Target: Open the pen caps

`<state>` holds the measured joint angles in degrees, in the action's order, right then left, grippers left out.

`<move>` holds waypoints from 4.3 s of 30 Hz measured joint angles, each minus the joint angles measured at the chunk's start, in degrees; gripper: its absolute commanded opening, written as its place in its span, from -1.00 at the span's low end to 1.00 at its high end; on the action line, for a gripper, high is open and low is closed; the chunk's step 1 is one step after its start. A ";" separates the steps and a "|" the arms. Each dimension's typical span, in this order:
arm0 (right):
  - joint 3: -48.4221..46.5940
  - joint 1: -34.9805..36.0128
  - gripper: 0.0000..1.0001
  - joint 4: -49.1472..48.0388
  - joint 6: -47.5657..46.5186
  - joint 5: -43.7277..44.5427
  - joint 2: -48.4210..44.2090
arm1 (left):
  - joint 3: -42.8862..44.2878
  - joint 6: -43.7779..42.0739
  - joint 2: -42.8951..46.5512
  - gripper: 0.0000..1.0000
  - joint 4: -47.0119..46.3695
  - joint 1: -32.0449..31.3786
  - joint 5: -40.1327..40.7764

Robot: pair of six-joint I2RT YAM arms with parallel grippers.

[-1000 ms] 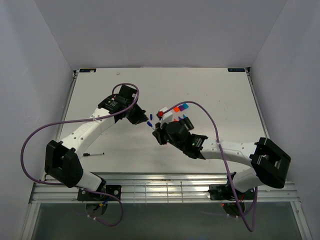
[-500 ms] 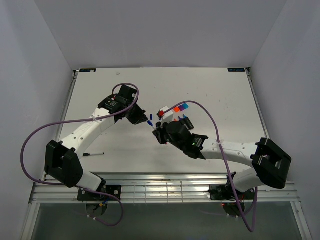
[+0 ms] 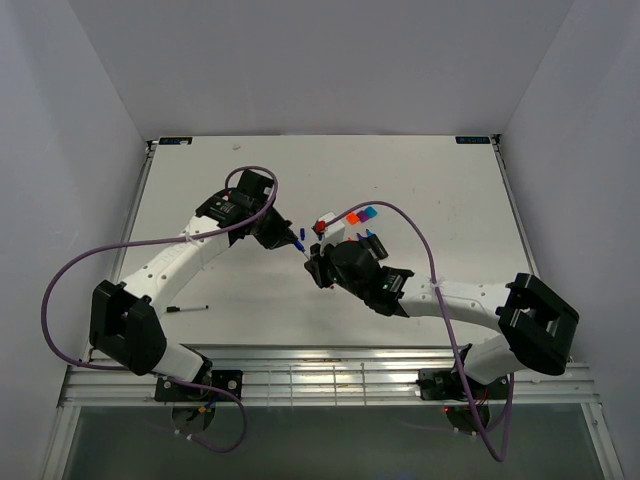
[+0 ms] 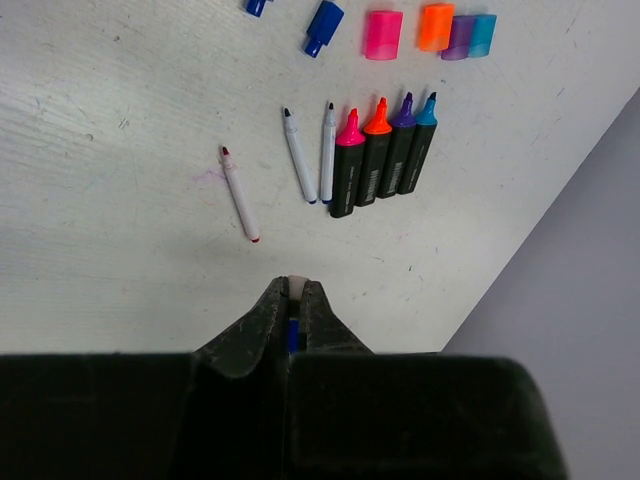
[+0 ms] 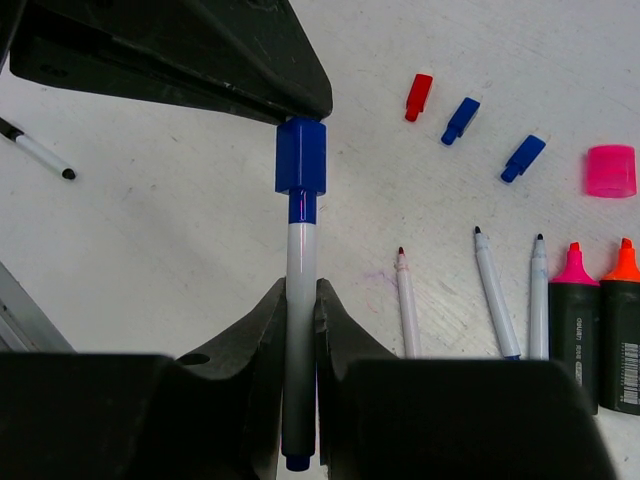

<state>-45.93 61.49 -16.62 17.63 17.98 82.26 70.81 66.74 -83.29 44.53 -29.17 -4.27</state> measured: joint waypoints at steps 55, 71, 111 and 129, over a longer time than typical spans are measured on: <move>4.57 -1.75 -0.85 -4.61 -4.55 -2.73 -5.53 | -6.60 -1.51 5.49 0.10 -6.69 0.46 -4.22; 4.59 -0.66 -0.85 -5.70 -4.72 -1.51 -5.53 | -5.55 -0.70 5.49 0.13 -5.51 0.46 -3.85; 2.19 1.18 -0.85 -8.87 -5.97 -1.03 -2.78 | -3.28 -0.42 5.40 -0.53 -2.89 -0.04 -3.26; -5.29 -4.33 -0.85 0.83 -3.23 -13.73 0.96 | -5.11 -6.88 7.37 -1.00 -7.74 0.13 0.44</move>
<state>-51.22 57.17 -15.79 14.39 4.25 83.22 65.69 59.86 -75.92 36.80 -29.04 -3.84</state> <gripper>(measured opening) 0.173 0.246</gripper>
